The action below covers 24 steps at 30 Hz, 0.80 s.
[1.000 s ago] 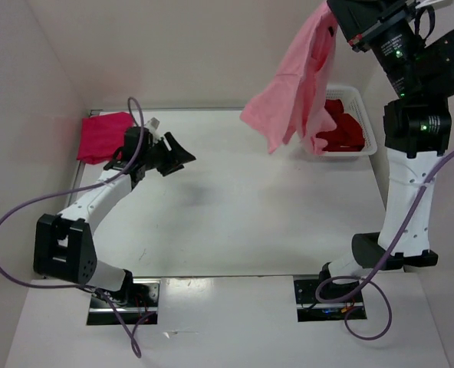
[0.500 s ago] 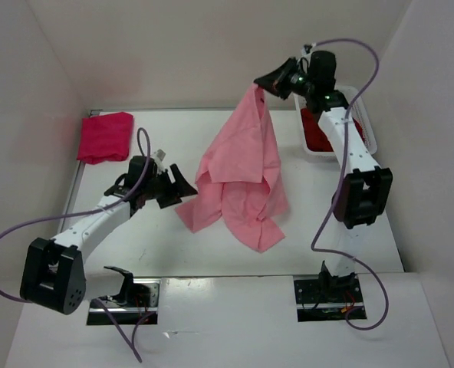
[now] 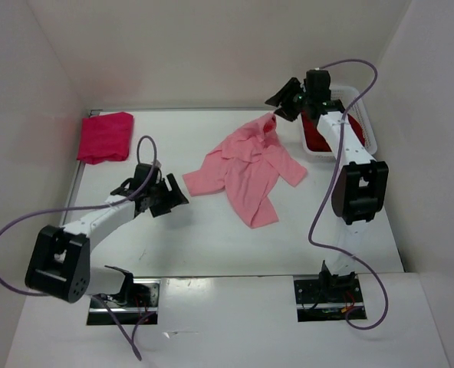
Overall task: Fold and stack the t-shirts
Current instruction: Move the tshirt to the center of the board, then flatten out the tshirt
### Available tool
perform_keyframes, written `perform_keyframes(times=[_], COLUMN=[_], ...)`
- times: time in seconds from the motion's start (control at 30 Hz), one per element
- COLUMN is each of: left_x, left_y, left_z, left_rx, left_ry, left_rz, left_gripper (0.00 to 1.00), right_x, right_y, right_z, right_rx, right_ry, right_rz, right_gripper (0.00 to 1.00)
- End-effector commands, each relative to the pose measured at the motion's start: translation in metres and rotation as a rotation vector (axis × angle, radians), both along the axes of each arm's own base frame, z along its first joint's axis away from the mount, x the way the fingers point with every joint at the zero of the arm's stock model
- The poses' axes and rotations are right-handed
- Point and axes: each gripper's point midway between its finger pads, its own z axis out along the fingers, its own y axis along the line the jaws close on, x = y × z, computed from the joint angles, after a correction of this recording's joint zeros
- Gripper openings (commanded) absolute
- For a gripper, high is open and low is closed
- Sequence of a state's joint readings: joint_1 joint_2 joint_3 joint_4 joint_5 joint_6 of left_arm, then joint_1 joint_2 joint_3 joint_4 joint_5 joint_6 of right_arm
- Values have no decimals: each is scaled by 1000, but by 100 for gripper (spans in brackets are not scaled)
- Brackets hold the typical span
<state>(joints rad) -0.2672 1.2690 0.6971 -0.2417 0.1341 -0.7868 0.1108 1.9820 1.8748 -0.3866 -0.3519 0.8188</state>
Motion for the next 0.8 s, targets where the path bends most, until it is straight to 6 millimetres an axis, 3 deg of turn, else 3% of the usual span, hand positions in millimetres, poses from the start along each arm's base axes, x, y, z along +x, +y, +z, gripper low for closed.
perform_keyframes(times=[0.0, 0.03, 0.07, 0.1, 0.13, 0.17, 0.3, 0.37, 0.43, 0.47, 0.5, 0.53, 0.63, 0.67, 0.73, 0.77], left_x=[14, 17, 28, 33, 37, 46, 68, 80, 87, 98, 101, 107, 135, 148, 165, 175], left_y=[-4, -8, -14, -16, -18, -24, -31, -39, -44, -48, -46, -46, -23, 3, 28, 53], left_z=[-21, -31, -26, -27, -34, -29, -40, -48, -61, -56, -63, -61, -44, -36, -25, -18], left_rx=[8, 2, -20, -25, -33, -39, -42, -56, -50, -62, -43, -38, -45, -50, -64, -58], left_ry=[19, 55, 31, 32, 52, 31, 41, 58, 77, 57, 73, 62, 11, -8, -38, -62], left_rz=[6, 9, -3, 4, 6, -4, 3, -11, -19, -13, -2, 5, 61, 122, 178, 222], left_gripper=[81, 81, 81, 80, 78, 78, 72, 67, 60, 47, 41, 35, 16, 13, 5, 4], right_x=[-26, -38, -46, -58, -68, -81, -110, -126, -134, -139, -139, -143, -146, -149, -155, -158], right_y=[-20, -26, -23, -30, -30, -36, -56, -64, -72, -74, -76, -77, -77, -78, -75, -75], right_z=[-19, -31, -37, -61, -60, -84, -132, -154, -161, -165, -165, -170, -174, -175, -177, -180], right_rx=[-155, -175, -192, -229, -242, -272, -380, -414, -452, -462, -468, -477, -480, -482, -493, -495], right_ry=[27, 59, 69, 118, 119, 163, 259, 315, 327, 336, 336, 347, 358, 368, 375, 384], right_rz=[-30, -51, -43, -56, -64, -65, -89, -105, -111, -118, -124, -116, -113, -111, -93, -91], right_gripper=[59, 60, 60, 57, 50, 35, 16, 16, 30, 37, 48, 50, 50, 50, 48, 46])
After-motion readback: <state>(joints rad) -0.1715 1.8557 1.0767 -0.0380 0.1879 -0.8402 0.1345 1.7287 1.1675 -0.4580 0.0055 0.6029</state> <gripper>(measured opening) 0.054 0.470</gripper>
